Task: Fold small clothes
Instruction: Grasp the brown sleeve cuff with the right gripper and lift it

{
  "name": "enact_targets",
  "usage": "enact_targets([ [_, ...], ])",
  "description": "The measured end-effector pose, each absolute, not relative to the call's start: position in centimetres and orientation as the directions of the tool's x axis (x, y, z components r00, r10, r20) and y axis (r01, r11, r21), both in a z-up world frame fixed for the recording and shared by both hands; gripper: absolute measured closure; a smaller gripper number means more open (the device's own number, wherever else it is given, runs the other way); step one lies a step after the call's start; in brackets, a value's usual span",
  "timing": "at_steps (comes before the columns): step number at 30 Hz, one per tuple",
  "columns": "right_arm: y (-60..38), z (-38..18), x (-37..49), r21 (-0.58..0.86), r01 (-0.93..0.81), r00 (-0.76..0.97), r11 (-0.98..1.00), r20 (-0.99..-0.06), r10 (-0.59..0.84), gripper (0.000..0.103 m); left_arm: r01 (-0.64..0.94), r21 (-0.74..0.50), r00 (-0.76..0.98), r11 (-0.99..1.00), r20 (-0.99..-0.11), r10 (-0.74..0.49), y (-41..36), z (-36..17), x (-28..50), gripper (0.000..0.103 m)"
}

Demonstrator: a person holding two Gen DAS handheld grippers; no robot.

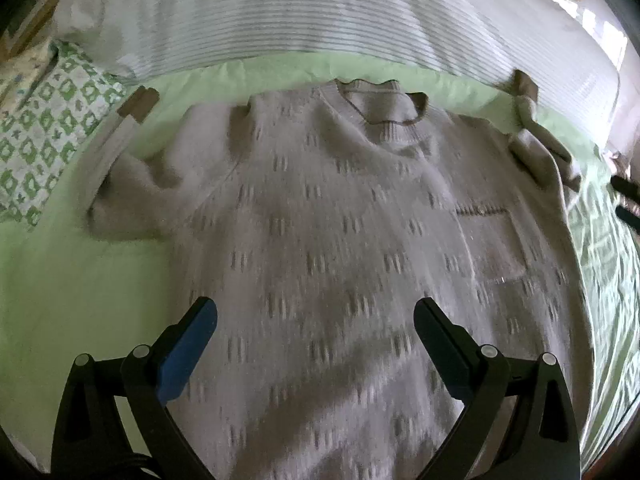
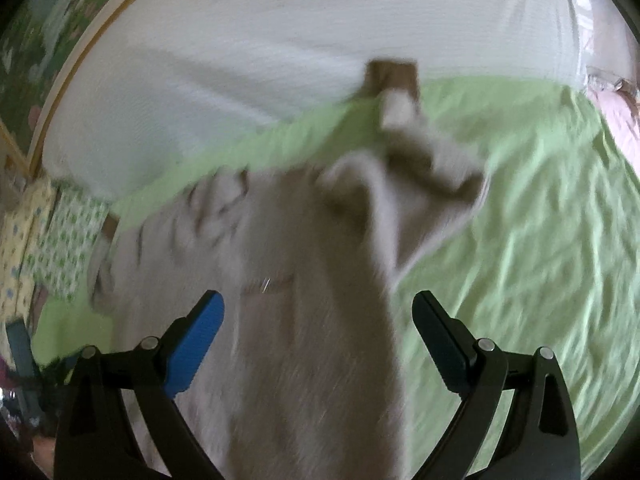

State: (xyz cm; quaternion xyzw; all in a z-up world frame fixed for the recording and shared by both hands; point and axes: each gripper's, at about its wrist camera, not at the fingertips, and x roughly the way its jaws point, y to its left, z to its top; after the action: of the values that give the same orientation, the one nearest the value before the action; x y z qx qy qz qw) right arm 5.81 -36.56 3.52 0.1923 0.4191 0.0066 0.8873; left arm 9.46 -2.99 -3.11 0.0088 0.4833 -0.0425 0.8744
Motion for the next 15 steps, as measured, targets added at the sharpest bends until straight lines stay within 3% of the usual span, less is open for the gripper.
enact_targets([
  [7, -44.6, 5.8, 14.0, 0.379, 0.236, 0.706, 0.895, -0.7, 0.11, 0.008, 0.042, -0.102, 0.501, 0.994, -0.858, -0.109, -2.3, -3.7, 16.1, 0.004],
  [15, -49.9, 3.7, 25.0, 0.365, 0.251, 0.686, 0.896, -0.721, 0.101, 0.008, 0.011, -0.125, 0.481, 0.992, -0.869, -0.115, -2.9, -5.2, 22.2, 0.004],
])
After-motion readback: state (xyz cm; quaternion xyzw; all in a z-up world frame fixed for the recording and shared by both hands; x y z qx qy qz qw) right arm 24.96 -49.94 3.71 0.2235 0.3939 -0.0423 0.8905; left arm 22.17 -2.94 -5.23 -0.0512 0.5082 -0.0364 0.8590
